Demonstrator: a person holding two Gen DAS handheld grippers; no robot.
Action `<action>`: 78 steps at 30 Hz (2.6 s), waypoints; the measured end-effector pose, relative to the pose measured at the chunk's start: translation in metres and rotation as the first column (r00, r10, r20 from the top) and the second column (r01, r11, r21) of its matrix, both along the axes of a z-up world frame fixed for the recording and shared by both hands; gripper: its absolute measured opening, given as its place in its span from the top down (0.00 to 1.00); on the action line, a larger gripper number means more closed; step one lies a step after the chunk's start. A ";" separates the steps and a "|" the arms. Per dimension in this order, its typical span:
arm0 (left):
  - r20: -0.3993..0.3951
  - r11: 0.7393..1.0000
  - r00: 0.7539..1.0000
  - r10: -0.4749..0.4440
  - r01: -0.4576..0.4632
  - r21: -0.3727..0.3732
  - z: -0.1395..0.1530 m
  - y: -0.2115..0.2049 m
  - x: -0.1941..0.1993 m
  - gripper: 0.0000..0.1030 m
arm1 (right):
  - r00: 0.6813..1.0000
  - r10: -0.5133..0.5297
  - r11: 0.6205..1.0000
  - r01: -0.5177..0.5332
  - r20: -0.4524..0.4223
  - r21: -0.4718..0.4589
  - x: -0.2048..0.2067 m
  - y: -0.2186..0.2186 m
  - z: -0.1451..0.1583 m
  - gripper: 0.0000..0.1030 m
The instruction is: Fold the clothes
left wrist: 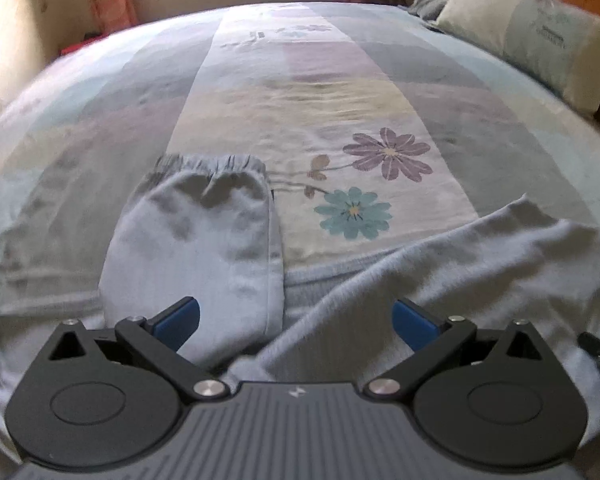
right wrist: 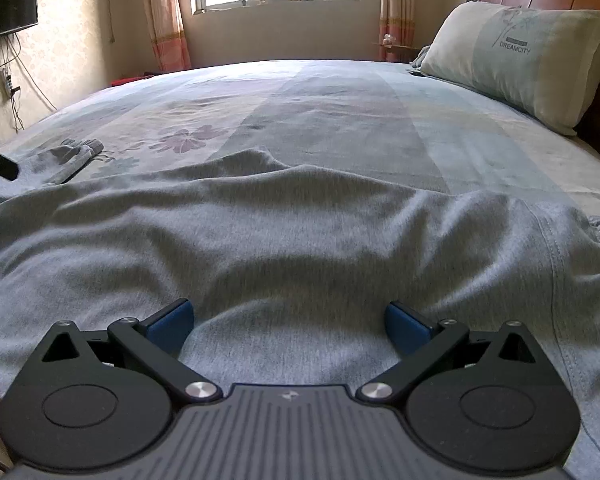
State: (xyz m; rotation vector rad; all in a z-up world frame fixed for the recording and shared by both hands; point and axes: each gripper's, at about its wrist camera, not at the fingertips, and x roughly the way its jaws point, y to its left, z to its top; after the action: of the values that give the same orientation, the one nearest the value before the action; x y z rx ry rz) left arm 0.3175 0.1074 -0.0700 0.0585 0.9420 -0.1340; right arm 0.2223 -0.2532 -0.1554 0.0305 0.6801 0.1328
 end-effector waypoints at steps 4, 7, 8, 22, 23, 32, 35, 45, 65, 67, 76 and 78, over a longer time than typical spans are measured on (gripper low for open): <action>-0.008 0.999 1.000 0.014 -0.014 -0.049 0.007 0.019 -0.017 0.01 | 1.000 0.000 1.000 0.000 0.001 0.003 0.000 -0.001 0.000 0.00; -0.001 0.997 1.000 -0.004 0.004 -0.073 0.013 0.032 -0.033 0.01 | 1.000 0.003 1.000 -0.003 -0.005 0.004 -0.001 -0.001 0.002 0.00; -0.001 0.996 1.000 -0.013 0.013 -0.084 0.015 0.037 -0.039 0.01 | 1.000 0.005 1.000 -0.005 -0.010 0.005 -0.001 -0.001 0.003 0.00; 0.013 0.964 0.999 -0.053 0.054 -0.261 0.017 0.126 -0.080 0.01 | 0.915 0.403 0.785 -0.335 -0.019 0.521 0.020 0.115 0.059 0.00; 0.017 0.959 0.999 -0.049 0.052 -0.279 0.018 0.132 -0.080 0.01 | 0.898 0.439 0.769 -0.362 -0.024 0.527 0.025 0.133 0.058 0.00; 0.010 0.932 1.000 -0.002 0.005 -0.361 -0.002 0.172 -0.068 0.01 | 0.787 0.603 0.733 -0.485 -0.127 0.476 0.053 0.254 0.033 0.00; -0.001 0.928 1.000 -0.018 0.016 -0.371 -0.012 0.177 -0.062 0.01 | 0.757 0.645 0.702 -0.534 -0.104 0.471 0.052 0.273 0.038 0.00; 0.007 0.903 1.000 -0.009 0.011 -0.429 -0.015 0.196 -0.047 0.01 | 0.762 0.646 0.710 -0.581 -0.040 0.399 0.069 0.315 0.055 0.00; -0.007 0.911 1.000 -0.008 0.004 -0.412 -0.022 0.208 -0.037 0.01 | 0.706 0.705 0.695 -0.666 -0.071 0.272 0.061 0.309 0.083 0.00; -0.013 0.910 1.000 -0.003 -0.003 -0.415 -0.024 0.211 -0.036 0.01 | 0.758 0.648 0.736 -0.595 -0.077 0.323 0.088 0.295 0.082 0.00; -0.033 0.918 0.999 0.003 -0.016 -0.397 -0.030 0.222 -0.032 0.01 | 0.848 0.463 0.807 -0.284 -0.257 0.517 0.199 0.274 0.030 0.00; -0.038 0.914 0.999 0.011 -0.026 -0.404 -0.031 0.227 -0.032 0.01 | 0.850 0.453 0.787 -0.238 -0.270 0.570 0.209 0.274 0.019 0.00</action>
State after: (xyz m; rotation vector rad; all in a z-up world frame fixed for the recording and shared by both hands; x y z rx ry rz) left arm 0.2851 0.3343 -0.1006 -0.3384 0.9331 -0.3118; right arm 0.4315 0.0211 -0.1368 0.4665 1.0390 0.6950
